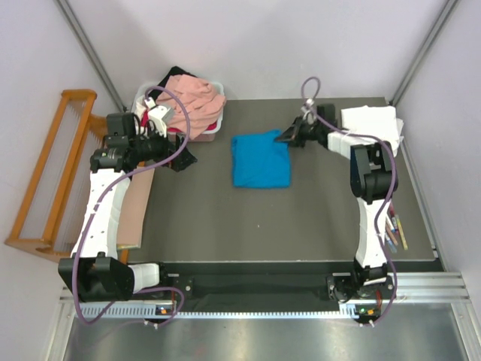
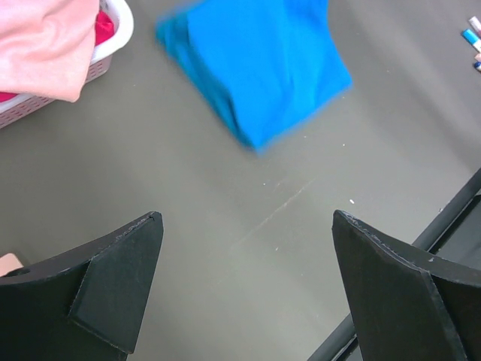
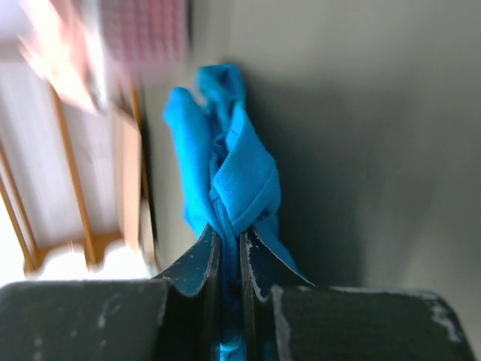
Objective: Fold and stack the t-shirts
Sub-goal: Neatly place the folded tshirt to the corner
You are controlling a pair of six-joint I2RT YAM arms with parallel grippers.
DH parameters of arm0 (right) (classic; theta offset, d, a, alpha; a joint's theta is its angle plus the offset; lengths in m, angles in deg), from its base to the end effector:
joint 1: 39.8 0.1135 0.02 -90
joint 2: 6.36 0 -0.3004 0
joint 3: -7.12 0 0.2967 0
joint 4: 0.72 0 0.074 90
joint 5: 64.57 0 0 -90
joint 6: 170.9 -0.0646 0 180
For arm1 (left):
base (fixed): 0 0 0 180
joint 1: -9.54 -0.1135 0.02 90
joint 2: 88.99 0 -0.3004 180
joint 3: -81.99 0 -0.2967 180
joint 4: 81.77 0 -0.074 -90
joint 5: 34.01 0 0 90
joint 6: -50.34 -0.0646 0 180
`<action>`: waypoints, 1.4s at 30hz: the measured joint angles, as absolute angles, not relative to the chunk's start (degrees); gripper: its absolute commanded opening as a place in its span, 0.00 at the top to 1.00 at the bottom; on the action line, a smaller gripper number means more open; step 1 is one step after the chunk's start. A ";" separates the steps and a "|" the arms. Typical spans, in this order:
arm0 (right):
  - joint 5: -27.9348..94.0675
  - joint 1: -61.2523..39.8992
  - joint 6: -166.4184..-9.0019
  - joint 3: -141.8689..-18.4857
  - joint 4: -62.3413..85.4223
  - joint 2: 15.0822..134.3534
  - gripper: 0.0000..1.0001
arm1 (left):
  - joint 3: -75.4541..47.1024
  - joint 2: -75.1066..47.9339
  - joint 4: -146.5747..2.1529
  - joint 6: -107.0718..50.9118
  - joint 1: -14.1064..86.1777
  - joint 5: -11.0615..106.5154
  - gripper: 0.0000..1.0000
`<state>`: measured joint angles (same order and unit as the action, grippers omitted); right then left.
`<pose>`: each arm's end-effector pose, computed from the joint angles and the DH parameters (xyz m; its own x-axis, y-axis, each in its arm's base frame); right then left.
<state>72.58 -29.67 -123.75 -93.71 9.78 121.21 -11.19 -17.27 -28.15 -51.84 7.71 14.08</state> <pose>0.5449 0.1455 0.1467 -0.9088 0.3075 -0.2819 -0.1038 0.4879 0.8667 0.3090 -0.0333 0.4000 -0.5033 0.1410 -0.8525 0.6187 0.7476 -0.2416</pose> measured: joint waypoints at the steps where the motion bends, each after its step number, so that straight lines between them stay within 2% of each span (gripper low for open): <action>1: 72.39 -31.09 -124.03 -96.18 9.71 122.08 1.00 | -11.10 -17.27 -27.98 -51.84 7.71 14.30 0.01; 6: 72.23 -41.08 -126.57 -110.17 10.43 126.89 1.00 | -11.10 -17.99 -27.08 -52.19 7.71 16.31 0.01; 10: 71.16 -48.01 -129.17 -111.74 7.68 126.63 1.00 | -11.10 -18.78 -26.71 -52.26 7.71 16.63 0.01; 13: 68.58 -52.64 -131.31 -107.24 4.07 124.33 1.00 | -11.15 -18.84 -26.71 -52.24 7.71 16.63 0.01; 19: 63.42 -60.05 -135.42 -86.98 -5.33 113.34 1.00 | -11.74 -18.84 -26.80 -51.95 7.71 16.37 0.01; 24: 63.40 -62.11 -136.77 -87.33 -6.84 112.68 1.00 | -12.13 -18.62 -26.80 -51.56 7.69 15.98 0.01; 30: 67.77 -60.32 -137.43 -112.44 -1.07 123.41 1.00 | -12.13 -18.58 -26.89 -51.06 7.71 15.32 0.01; 34: 68.76 -60.25 -139.31 -118.25 -1.85 124.00 1.00 | -12.20 -18.58 -26.86 -50.91 7.71 15.30 0.01; 37: 68.39 -61.50 -140.58 -118.34 -4.02 123.35 1.00 | -12.24 -18.58 -26.84 -50.82 7.71 15.30 0.01; 42: 65.98 -64.86 -139.99 -107.89 -4.23 118.34 1.00 | -12.30 -18.58 -26.91 -50.25 7.71 14.89 0.01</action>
<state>65.98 -64.86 -139.99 -107.89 -4.23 118.34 -12.30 -18.58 -26.91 -50.25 7.71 14.89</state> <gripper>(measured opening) 0.052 0.986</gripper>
